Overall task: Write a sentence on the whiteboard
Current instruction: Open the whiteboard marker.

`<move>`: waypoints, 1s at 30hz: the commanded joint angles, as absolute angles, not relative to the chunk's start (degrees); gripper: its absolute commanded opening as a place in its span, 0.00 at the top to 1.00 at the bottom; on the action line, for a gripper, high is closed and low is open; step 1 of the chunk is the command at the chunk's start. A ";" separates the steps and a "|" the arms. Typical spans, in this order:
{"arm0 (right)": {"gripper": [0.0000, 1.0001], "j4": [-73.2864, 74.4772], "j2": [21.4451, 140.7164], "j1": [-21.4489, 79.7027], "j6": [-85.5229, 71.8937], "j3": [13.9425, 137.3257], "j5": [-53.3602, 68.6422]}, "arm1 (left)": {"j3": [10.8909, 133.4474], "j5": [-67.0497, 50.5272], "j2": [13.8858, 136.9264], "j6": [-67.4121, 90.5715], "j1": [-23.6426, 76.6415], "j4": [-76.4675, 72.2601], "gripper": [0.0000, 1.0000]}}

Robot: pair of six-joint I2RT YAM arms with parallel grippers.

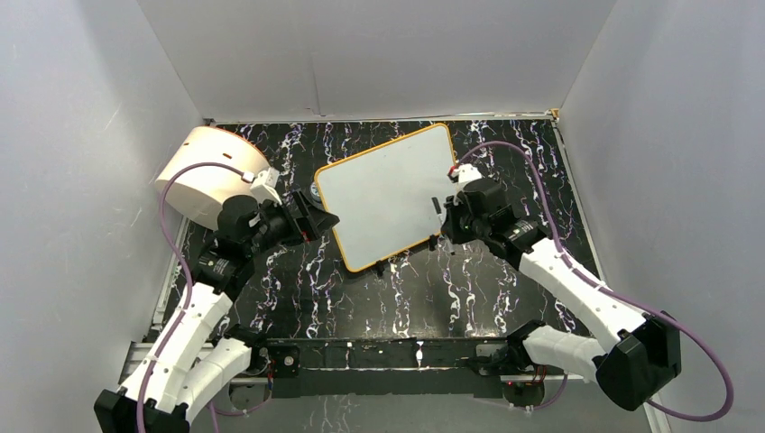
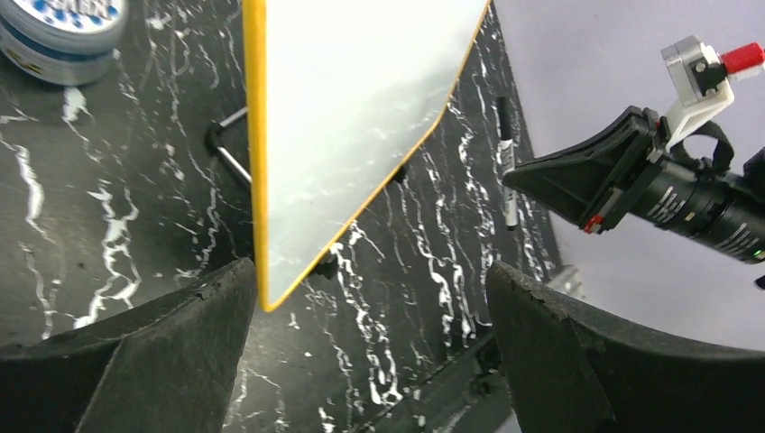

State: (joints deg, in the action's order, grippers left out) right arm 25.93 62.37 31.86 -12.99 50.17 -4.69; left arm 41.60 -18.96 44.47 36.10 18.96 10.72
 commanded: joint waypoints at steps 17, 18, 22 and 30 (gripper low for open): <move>1.00 9.49 66.08 51.98 -4.81 56.56 -0.82 | 46.66 -14.71 52.53 55.81 28.46 3.45 0.07; 1.00 8.66 66.16 52.40 -4.64 56.45 -0.43 | 46.55 -14.31 52.94 56.40 28.88 2.92 0.07; 1.00 5.83 66.60 53.89 -3.92 55.84 1.47 | 46.33 -13.07 55.02 58.83 30.69 0.78 0.08; 1.00 1.60 66.67 55.24 -3.37 54.86 3.47 | 46.19 -10.36 57.94 59.80 34.05 -2.74 0.17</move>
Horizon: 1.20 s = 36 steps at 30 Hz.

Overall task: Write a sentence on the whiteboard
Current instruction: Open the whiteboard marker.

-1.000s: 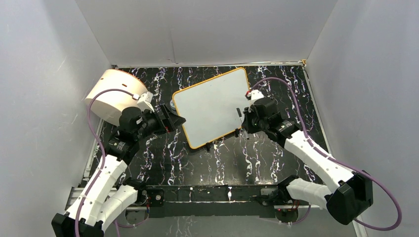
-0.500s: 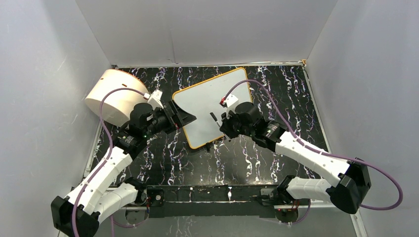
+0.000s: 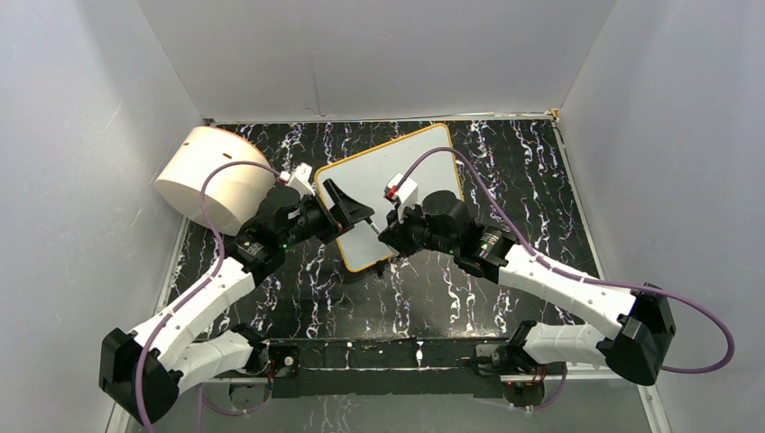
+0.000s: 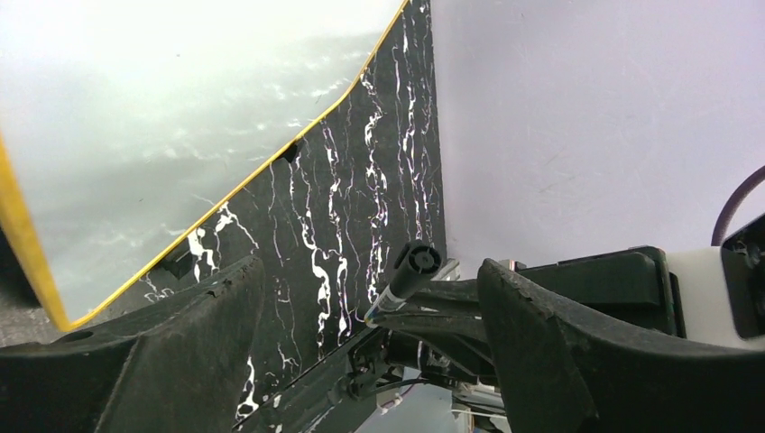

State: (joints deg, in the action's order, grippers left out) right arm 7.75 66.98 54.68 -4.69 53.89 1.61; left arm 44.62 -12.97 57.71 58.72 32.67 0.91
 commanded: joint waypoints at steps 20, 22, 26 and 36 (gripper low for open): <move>1.00 -1.93 67.49 55.91 -4.18 53.00 4.54 | 42.37 -7.73 56.95 62.47 35.95 -9.29 0.92; 1.00 -2.69 67.23 55.90 -4.60 52.62 4.65 | 41.84 -7.13 56.38 63.37 35.95 -9.67 1.00; 0.95 -6.65 66.14 55.94 -6.10 50.38 4.82 | 40.30 -5.87 55.15 65.44 35.95 -11.26 1.00; 0.30 -14.15 61.10 55.90 -9.65 44.83 1.27 | 36.26 -2.96 53.12 71.55 35.95 -15.32 1.00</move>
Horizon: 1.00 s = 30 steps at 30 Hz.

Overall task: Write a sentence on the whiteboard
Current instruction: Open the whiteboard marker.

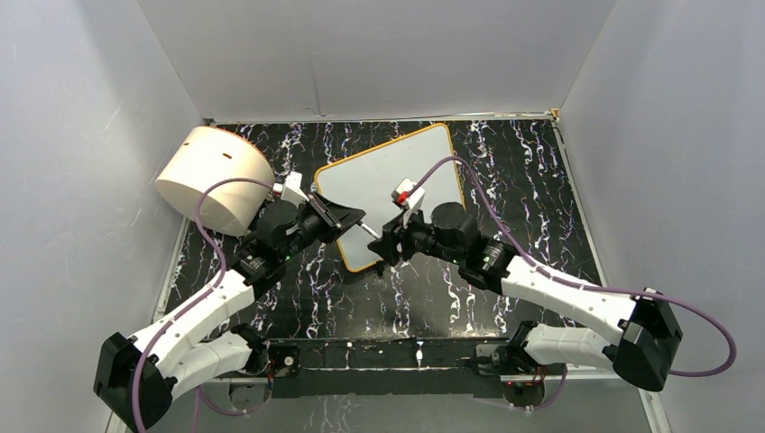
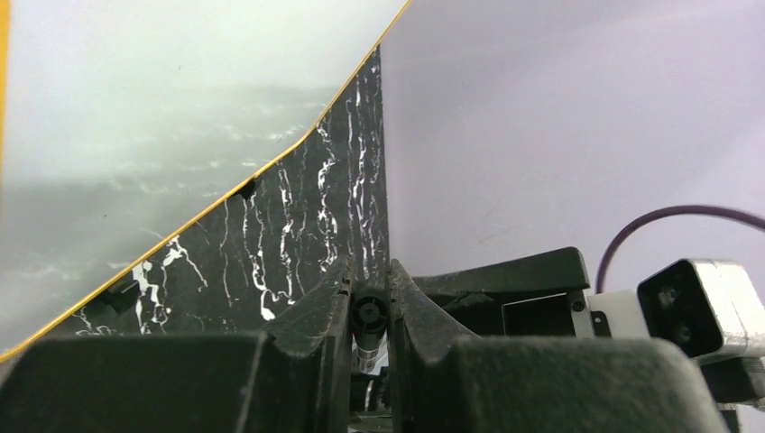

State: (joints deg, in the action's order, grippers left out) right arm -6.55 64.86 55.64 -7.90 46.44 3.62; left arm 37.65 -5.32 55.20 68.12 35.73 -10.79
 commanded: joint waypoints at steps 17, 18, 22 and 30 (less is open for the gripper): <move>0.01 -16.48 55.58 55.94 -18.24 41.96 -8.88 | 32.51 -1.99 53.58 80.65 35.95 -23.09 1.00; 0.01 -15.04 55.62 55.93 -21.10 42.31 -11.20 | 32.40 -1.78 53.61 81.13 35.95 -23.44 1.00; 0.01 -19.16 55.26 55.91 -22.89 39.83 -9.25 | 32.06 -0.82 53.62 83.62 35.90 -24.66 1.00; 0.01 -25.47 55.61 55.95 -29.17 38.39 -5.31 | 31.95 -0.79 54.89 87.18 35.95 -26.80 1.00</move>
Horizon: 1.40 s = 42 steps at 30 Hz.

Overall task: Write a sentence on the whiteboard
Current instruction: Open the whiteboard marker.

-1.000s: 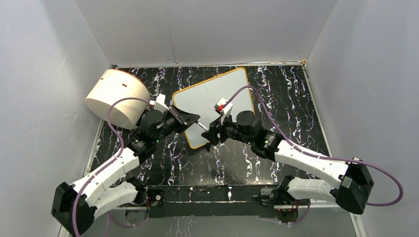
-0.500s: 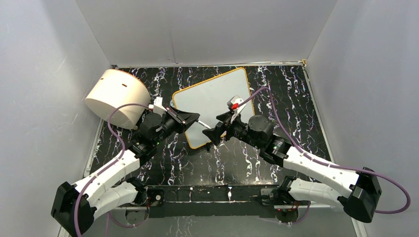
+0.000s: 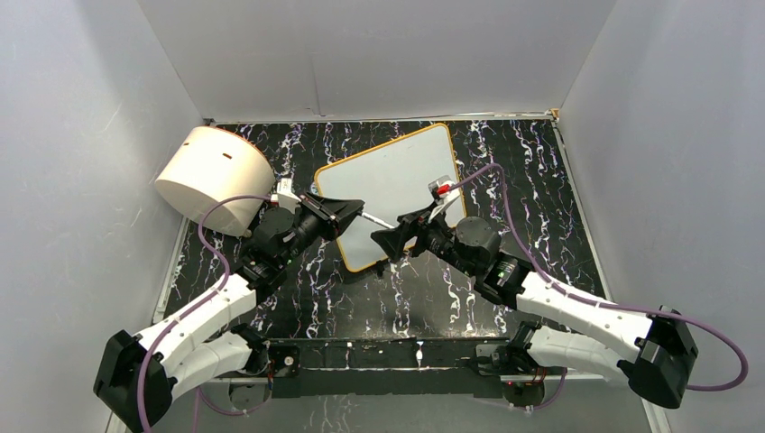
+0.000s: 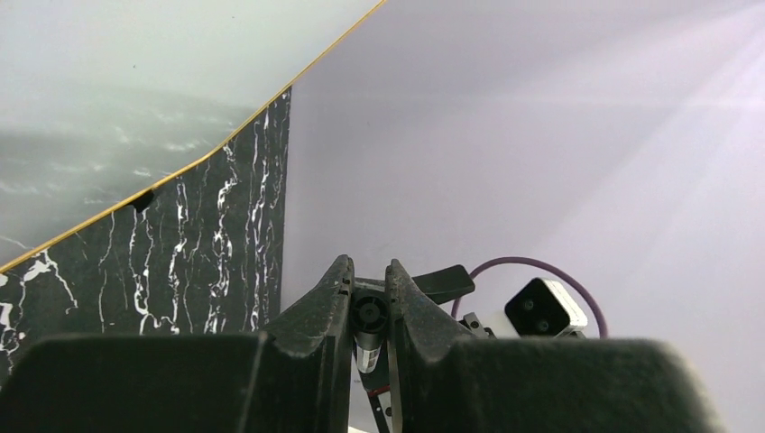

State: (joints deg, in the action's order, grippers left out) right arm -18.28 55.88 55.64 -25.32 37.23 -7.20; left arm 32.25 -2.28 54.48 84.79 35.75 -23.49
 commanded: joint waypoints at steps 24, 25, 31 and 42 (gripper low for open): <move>0.39 -35.08 57.29 54.66 -36.21 37.60 2.36 | 30.59 -4.72 57.37 92.99 35.95 -30.94 1.00; 0.41 -35.21 57.30 54.52 -36.52 37.47 2.54 | 30.58 -4.85 57.39 93.03 35.95 -30.94 1.00; 0.47 -35.77 56.98 53.38 -37.97 36.50 2.48 | 30.01 -5.60 57.39 93.82 35.95 -31.53 1.00; 0.56 -36.18 56.87 52.21 -39.15 35.44 2.53 | 30.23 -7.69 58.12 93.16 35.95 -31.82 1.00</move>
State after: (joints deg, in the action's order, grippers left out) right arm -30.13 57.89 52.56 -38.00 35.66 1.72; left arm 30.70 -5.80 57.67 94.32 35.75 -31.55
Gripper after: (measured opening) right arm 0.458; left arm 0.121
